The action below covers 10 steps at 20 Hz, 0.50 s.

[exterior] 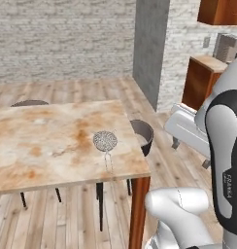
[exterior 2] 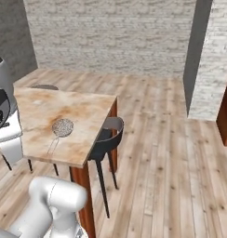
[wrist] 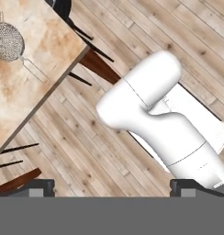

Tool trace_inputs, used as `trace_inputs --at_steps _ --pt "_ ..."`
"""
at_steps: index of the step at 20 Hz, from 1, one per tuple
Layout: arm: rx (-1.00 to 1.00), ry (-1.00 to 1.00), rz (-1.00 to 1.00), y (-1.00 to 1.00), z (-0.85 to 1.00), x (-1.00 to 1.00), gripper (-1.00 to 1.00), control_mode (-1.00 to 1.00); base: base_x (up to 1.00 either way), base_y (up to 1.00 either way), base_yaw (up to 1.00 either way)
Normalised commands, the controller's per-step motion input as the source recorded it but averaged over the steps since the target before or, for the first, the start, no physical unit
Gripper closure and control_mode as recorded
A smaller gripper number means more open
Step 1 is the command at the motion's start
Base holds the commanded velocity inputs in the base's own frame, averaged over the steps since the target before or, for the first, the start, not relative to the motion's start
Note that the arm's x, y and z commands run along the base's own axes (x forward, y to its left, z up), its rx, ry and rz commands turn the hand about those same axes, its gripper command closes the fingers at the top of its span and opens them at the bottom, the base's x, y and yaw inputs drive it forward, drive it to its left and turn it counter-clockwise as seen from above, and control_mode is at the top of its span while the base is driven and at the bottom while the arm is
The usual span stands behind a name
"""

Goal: Pick the pot and strainer and place them in the sink. Then turn on the water.

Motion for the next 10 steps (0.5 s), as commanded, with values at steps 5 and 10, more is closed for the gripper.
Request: trace_inputs --at_steps 5,10 --pt "0.00 0.00 0.00 0.00 0.00 0.00 -1.00 1.00 0.07 0.40 0.05" --pt "0.00 0.00 0.00 0.00 0.00 0.00 -1.00 1.00 0.27 0.51 0.00"
